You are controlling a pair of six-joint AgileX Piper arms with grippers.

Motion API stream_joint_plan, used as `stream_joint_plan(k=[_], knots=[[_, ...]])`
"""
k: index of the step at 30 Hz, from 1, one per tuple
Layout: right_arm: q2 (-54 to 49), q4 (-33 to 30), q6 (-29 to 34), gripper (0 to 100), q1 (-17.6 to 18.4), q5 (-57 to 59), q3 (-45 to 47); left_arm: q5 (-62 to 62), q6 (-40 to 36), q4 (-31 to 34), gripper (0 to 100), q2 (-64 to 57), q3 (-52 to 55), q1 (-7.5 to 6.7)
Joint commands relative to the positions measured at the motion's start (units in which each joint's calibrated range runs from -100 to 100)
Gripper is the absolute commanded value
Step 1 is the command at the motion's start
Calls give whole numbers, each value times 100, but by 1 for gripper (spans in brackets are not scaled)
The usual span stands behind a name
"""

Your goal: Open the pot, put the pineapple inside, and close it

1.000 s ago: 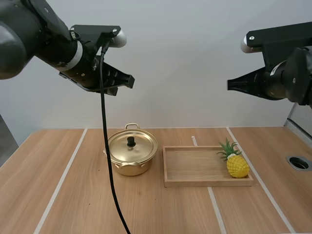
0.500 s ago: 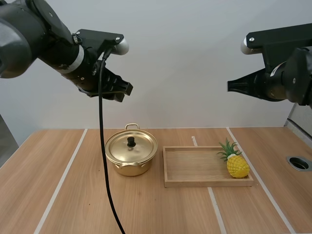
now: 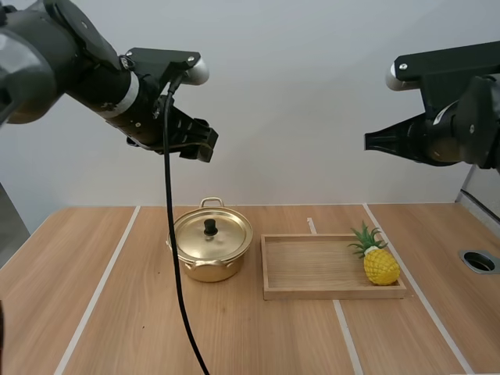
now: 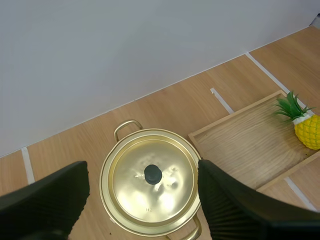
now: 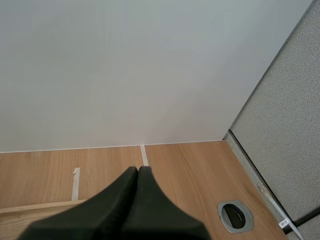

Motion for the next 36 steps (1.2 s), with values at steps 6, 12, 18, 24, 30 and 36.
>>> stream_joint_plan(k=[6,12,18,24,30,36], knots=[[-22,6,-45,0,-26,217,-67,-518,131,-290,100,1033,556,-19],[-22,47,-45,0,-26,276,-67,-795,515,-592,100,1589,812,-19],[-22,61,-45,0,-26,276,-67,-850,765,-684,100,2079,851,-43],[-22,72,-45,0,-26,276,-67,-980,765,-621,100,2406,865,-285],[-22,59,-183,0,-26,332,-67,-1457,765,-499,100,2585,865,-408],[-22,59,-192,0,-26,424,-67,-1715,765,-311,100,2714,865,-408]])
